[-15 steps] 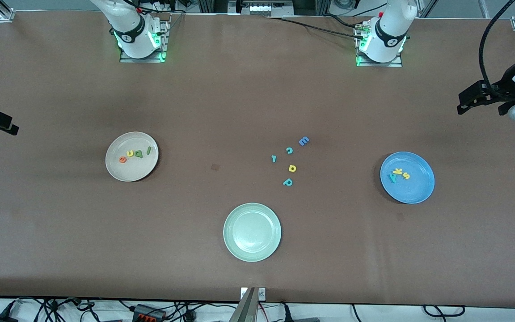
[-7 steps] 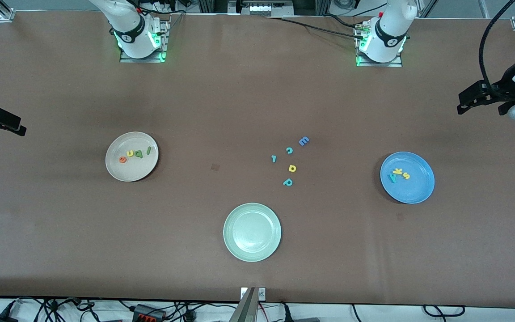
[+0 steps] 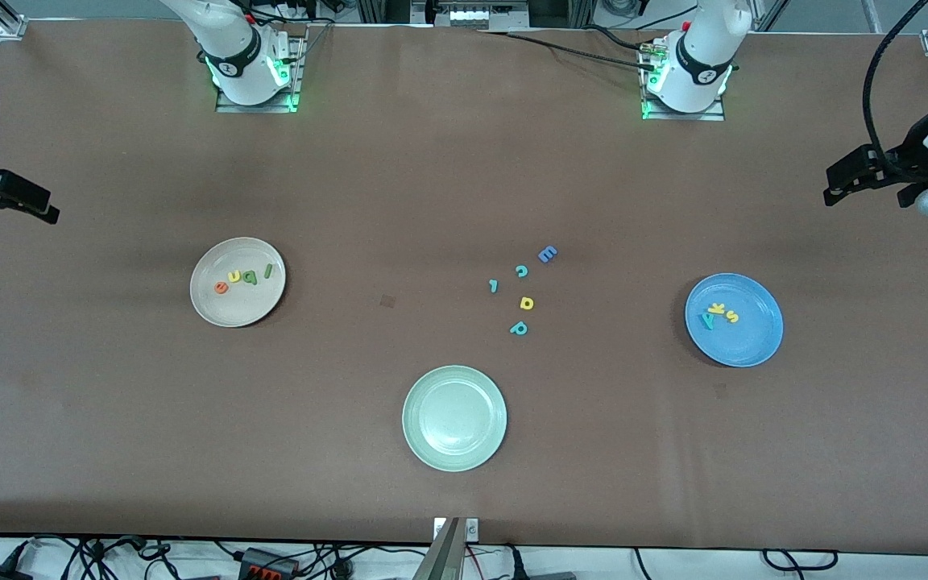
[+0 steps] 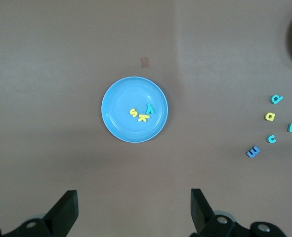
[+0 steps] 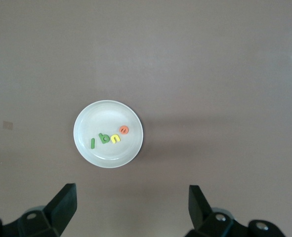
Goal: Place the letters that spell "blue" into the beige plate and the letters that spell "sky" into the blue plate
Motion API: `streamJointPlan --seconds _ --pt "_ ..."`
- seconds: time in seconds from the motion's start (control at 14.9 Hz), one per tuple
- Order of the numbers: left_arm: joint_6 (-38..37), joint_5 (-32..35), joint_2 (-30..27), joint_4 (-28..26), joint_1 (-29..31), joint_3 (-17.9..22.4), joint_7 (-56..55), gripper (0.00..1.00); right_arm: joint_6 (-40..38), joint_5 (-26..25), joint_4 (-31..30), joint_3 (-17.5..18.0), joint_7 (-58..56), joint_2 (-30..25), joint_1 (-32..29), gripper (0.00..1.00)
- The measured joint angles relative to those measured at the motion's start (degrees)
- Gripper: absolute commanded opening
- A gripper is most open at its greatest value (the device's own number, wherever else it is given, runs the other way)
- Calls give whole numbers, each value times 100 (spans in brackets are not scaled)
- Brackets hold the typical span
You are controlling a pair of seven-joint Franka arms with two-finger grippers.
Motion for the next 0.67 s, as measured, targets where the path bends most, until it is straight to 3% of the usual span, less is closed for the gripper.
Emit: streamJointPlan --seconds 0.67 --pt "-8 0 0 0 3 11 0 100 -130 -71 -146 -1 65 -109 16 100"
